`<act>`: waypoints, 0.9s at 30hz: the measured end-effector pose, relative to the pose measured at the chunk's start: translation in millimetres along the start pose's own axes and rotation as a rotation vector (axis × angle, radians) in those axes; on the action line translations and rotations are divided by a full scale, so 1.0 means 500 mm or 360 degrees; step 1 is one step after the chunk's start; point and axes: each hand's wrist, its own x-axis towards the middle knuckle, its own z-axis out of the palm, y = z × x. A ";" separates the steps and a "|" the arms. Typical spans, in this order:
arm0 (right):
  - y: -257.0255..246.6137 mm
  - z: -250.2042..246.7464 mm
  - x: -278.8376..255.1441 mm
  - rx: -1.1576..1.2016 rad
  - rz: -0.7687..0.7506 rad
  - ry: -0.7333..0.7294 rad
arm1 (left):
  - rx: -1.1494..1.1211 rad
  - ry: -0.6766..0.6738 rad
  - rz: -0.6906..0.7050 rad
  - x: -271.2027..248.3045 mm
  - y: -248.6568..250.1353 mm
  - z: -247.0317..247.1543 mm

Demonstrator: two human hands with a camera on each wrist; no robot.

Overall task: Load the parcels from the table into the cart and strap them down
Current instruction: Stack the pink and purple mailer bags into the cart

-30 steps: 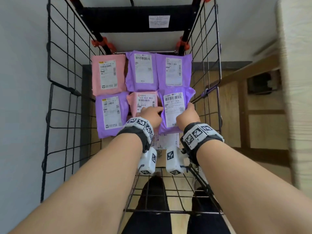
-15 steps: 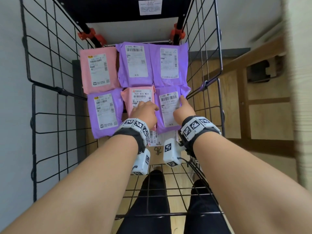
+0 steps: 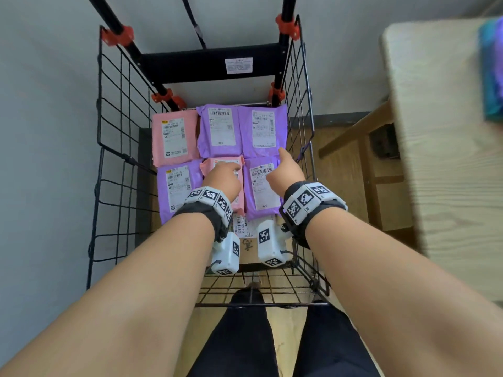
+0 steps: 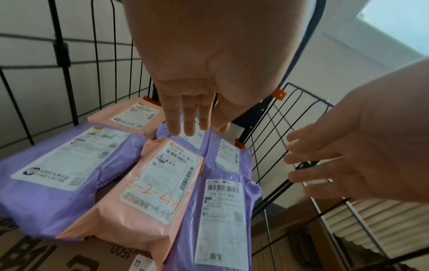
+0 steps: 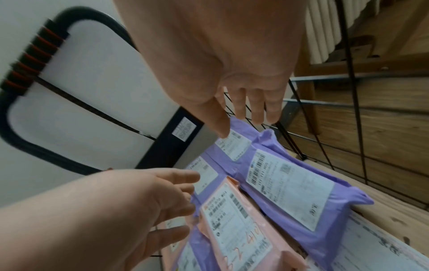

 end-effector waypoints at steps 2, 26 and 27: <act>-0.011 -0.027 -0.027 0.0033 -0.0101 0.0008 | 0.0032 0.0085 0.0013 -0.035 0.028 -0.015; 0.356 -0.679 -0.241 0.0172 -0.0067 0.0584 | 0.0178 0.0242 0.0514 -0.310 0.621 0.195; 0.372 -0.702 -0.247 0.0180 -0.0047 0.0618 | 0.0187 0.0221 0.0539 -0.308 0.646 0.206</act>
